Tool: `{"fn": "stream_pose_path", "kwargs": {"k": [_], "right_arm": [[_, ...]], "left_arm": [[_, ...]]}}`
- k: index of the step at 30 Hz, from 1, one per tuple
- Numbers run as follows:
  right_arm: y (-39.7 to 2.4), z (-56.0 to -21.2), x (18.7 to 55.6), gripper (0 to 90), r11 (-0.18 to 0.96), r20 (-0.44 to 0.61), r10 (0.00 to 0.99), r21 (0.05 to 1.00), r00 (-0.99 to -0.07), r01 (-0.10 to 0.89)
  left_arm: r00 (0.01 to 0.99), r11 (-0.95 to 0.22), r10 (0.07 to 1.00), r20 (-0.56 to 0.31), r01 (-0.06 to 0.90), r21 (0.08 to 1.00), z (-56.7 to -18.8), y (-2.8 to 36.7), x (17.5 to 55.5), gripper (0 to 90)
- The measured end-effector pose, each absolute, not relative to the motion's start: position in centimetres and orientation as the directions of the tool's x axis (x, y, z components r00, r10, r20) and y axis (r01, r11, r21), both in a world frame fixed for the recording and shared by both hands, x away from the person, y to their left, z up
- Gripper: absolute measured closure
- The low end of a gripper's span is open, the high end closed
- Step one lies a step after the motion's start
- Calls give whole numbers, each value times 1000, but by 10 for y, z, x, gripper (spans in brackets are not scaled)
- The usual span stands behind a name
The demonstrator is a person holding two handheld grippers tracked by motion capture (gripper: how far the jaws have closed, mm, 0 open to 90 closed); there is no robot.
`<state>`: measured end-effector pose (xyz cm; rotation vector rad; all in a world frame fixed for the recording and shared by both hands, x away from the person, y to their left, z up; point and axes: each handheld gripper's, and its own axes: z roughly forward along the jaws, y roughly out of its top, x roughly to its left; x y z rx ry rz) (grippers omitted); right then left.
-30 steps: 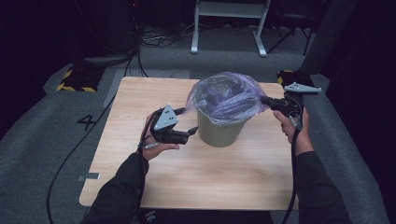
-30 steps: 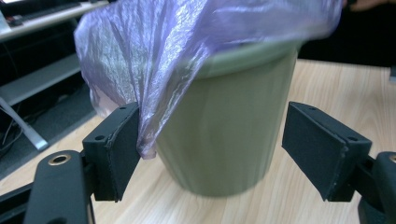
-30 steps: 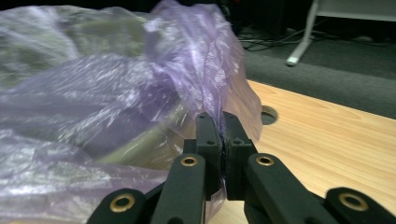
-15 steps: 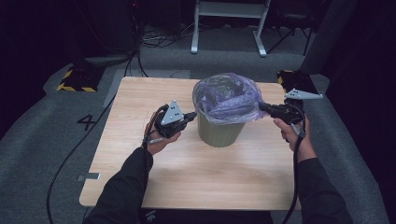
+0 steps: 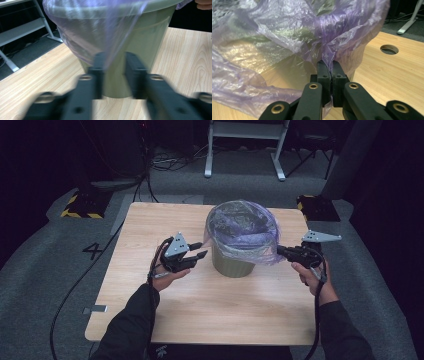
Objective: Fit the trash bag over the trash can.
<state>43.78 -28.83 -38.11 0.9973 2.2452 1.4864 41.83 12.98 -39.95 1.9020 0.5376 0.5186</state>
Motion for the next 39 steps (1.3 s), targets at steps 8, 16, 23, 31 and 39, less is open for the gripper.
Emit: {"fn": "stream_pose_path", "kwargs": {"k": [8, 16, 23, 31, 39], "right_arm": [[-279, -380, 429, 875, 269, 98, 660, 895, -745, 356], [-272, -381, 427, 848, 302, 87, 635, 887, -768, 350], [-271, -385, 424, 856, 297, 90, 636, 888, -766, 351], [-265, -402, 426, 855, 318, 107, 631, 867, -768, 383], [-271, -414, 433, 503, 310, 91, 690, 859, -718, 407]], "left_arm": [[777, -324, 609, 156, 65, 944, -386, 121, 404, 174], [791, -411, 566, 234, 24, 912, -376, 101, 415, 642], [801, -454, 549, 237, 48, 890, -388, 107, 423, 900], [811, -463, 552, 196, 102, 880, -409, 111, 432, 900], [803, -468, 572, 169, 150, 871, -424, 116, 443, 900]]}}
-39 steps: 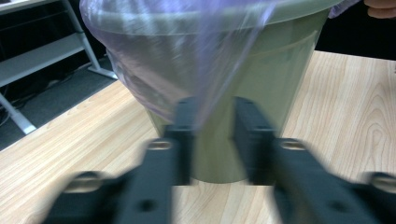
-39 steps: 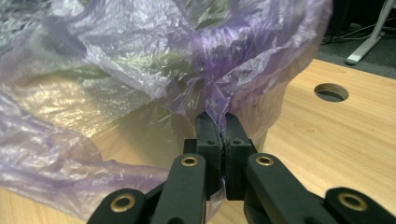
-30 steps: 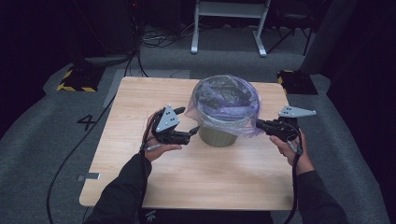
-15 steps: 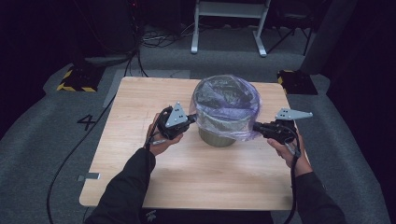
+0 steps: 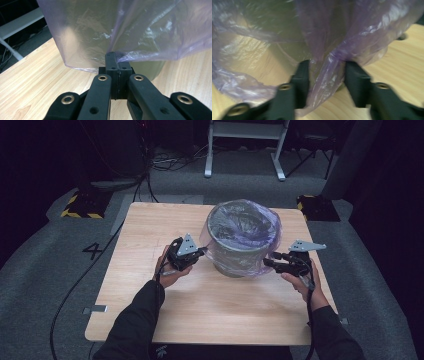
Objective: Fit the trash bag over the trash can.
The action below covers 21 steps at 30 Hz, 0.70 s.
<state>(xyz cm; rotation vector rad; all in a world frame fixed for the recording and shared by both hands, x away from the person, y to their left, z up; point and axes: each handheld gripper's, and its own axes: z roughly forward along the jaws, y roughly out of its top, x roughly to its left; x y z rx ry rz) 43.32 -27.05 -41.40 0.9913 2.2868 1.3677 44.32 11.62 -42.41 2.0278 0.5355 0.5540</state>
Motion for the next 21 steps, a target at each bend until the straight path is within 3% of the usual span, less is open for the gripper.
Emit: {"fn": "stream_pose_path", "kwargs": {"k": [7, 14, 21], "right_arm": [[-303, -397, 422, 247, 270, 60, 707, 898, -705, 347], [-324, -370, 411, 223, 196, 35, 723, 947, -690, 254], [-310, -337, 419, 266, 220, -42, 744, 958, -667, 184]], "left_arm": [[794, -468, 585, 165, 164, 868, -427, 119, 447, 900], [785, -465, 598, 158, 180, 867, -430, 122, 451, 900], [784, -465, 601, 151, 190, 865, -434, 120, 454, 899]]}}
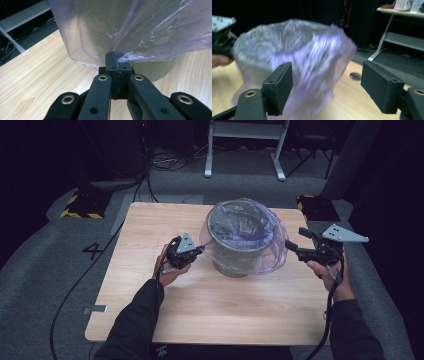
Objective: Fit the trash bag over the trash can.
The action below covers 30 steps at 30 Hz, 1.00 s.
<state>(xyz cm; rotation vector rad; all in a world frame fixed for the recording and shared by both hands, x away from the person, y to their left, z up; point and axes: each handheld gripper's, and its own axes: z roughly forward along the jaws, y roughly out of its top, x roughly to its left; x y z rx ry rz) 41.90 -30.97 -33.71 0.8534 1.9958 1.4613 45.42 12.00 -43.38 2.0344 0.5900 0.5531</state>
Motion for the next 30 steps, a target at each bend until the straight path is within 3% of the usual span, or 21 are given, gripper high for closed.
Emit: {"fn": "stream_pose_path", "kwargs": {"k": [4, 7, 12, 14, 19, 21, 26, 30], "right_arm": [[-294, -323, 440, 315, 232, -45, 742, 953, -669, 193], [-281, -316, 458, 438, 278, -74, 736, 939, -673, 201], [-268, -315, 483, 476, 331, -86, 742, 909, -665, 252], [-269, -315, 491, 546, 300, -53, 758, 913, -650, 275], [-269, -317, 498, 477, 271, -5, 739, 918, -674, 290], [-265, -317, 498, 498, 294, -31, 744, 912, -668, 286], [-263, -319, 504, 761, 310, -60, 778, 902, -626, 299], [-265, -321, 511, 870, 307, -77, 807, 901, -585, 306]], "left_arm": [[783, -460, 606, 144, 197, 866, -436, 119, 456, 900], [783, -455, 607, 139, 198, 868, -437, 118, 457, 899], [783, -455, 607, 139, 198, 868, -438, 115, 459, 899], [783, -452, 607, 136, 200, 869, -438, 115, 460, 899], [782, -451, 609, 133, 203, 869, -439, 114, 460, 899], [782, -457, 607, 140, 200, 867, -439, 114, 460, 899], [781, -454, 611, 132, 209, 866, -438, 113, 463, 899], [781, -469, 608, 140, 212, 858, -438, 112, 465, 899]]}}
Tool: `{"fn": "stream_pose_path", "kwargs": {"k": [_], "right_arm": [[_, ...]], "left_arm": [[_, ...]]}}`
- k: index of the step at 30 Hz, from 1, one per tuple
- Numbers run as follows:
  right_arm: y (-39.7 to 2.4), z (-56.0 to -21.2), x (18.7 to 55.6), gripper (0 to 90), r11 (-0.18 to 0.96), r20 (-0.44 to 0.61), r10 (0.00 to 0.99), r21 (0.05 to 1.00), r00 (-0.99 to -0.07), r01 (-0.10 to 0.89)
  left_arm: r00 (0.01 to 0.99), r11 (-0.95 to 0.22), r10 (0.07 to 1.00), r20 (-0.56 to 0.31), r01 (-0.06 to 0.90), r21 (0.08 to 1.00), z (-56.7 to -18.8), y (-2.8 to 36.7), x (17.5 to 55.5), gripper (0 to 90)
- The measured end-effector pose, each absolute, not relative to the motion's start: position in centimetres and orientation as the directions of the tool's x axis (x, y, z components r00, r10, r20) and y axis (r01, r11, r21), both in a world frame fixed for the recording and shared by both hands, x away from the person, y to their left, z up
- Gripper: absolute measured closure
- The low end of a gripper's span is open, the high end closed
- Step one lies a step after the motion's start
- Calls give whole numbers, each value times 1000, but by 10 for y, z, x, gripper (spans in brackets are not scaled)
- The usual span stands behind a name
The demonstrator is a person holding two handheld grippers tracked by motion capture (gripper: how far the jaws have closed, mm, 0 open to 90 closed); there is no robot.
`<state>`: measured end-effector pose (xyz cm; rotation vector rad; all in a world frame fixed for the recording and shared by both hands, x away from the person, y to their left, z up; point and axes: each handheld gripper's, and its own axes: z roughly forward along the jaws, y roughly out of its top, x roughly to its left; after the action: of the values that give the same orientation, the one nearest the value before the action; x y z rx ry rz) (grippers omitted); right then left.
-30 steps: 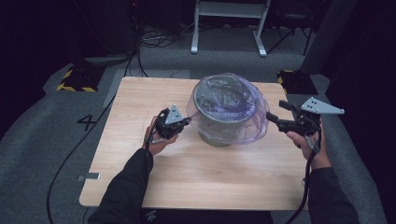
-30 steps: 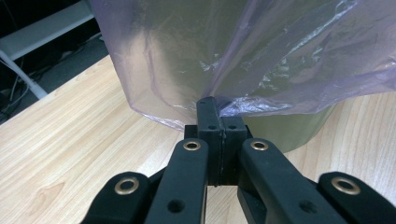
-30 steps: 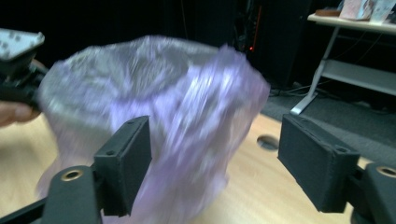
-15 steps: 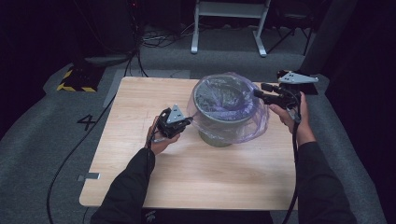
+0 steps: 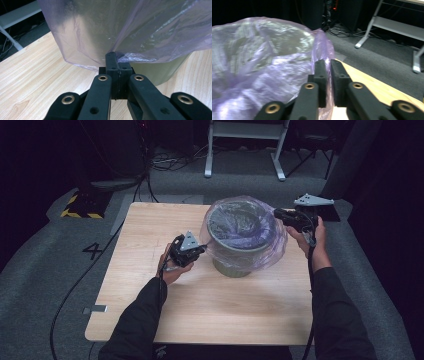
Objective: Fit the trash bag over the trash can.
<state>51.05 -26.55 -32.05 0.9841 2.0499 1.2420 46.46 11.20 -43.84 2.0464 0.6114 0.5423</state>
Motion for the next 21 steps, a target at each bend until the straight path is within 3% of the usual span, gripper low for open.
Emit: {"fn": "stream_pose_path", "kwargs": {"k": [9, 21], "right_arm": [[-274, -340, 533, 898, 271, -49, 871, 878, -490, 394], [-282, -392, 544, 896, 220, 52, 877, 840, -478, 495]], "left_arm": [[784, -485, 607, 131, 235, 842, -445, 112, 470, 900], [792, -528, 597, 127, 270, 805, -462, 109, 472, 899]]}}
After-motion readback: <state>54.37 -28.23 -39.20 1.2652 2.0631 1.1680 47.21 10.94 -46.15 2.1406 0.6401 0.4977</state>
